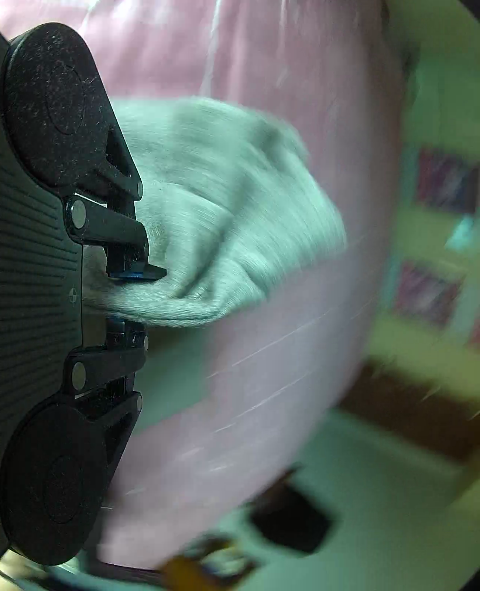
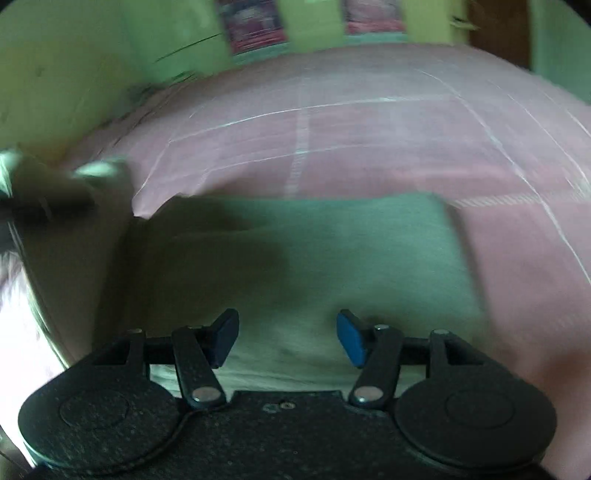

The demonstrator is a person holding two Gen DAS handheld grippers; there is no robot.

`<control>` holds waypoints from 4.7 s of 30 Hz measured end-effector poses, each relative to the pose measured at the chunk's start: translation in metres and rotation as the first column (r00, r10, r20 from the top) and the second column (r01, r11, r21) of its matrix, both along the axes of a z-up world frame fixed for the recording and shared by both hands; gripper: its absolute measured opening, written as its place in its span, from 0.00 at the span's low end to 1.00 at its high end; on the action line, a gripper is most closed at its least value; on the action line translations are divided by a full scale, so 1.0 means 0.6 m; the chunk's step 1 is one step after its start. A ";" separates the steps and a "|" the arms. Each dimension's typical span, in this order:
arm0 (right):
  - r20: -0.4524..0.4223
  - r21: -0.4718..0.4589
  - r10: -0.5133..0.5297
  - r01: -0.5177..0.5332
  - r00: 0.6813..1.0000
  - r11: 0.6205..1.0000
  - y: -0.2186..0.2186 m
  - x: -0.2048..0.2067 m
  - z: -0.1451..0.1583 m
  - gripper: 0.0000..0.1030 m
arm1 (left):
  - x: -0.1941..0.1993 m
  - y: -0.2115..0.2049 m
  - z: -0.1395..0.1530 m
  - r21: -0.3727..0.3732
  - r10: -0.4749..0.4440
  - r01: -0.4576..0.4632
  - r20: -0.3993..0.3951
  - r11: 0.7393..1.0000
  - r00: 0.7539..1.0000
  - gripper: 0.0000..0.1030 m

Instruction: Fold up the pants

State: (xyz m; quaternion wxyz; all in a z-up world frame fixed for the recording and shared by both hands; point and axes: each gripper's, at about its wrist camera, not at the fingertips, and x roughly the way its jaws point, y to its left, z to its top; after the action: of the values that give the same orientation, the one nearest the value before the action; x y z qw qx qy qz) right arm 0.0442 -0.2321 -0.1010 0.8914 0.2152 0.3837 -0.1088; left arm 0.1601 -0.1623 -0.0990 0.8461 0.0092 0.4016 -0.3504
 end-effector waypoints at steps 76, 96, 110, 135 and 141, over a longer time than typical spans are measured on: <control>0.098 -0.173 0.026 -0.009 0.995 0.985 -0.120 -0.016 -0.032 0.15 | 0.178 -0.070 -0.082 0.236 0.275 -0.254 -0.063 0.938 0.959 0.60; 0.034 -0.182 0.036 -0.030 0.999 0.983 -0.117 0.097 0.018 0.23 | 0.112 -0.038 -0.074 0.225 0.264 -0.251 -0.029 0.942 0.964 0.61; 0.039 -0.307 0.130 -0.112 0.991 0.945 -0.045 -0.063 -0.002 0.23 | -0.076 0.020 -0.072 0.217 0.223 -0.222 0.023 0.951 0.975 0.68; -0.018 -0.359 0.088 -0.089 0.996 0.929 -0.016 -0.063 0.008 0.44 | -0.098 0.008 -0.070 0.234 0.245 -0.242 0.019 0.942 0.969 1.00; -0.014 -0.364 0.093 -0.091 0.996 0.927 -0.016 -0.068 -0.007 0.44 | -0.103 -0.001 -0.072 0.265 0.249 -0.249 0.033 0.932 0.968 1.00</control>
State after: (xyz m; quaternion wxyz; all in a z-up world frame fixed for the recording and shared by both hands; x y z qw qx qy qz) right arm 0.0037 -0.2417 -0.1049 0.9207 0.0284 0.3649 -0.1357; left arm 0.0983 -0.1627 -0.1420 0.8744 0.0722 0.4435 -0.1831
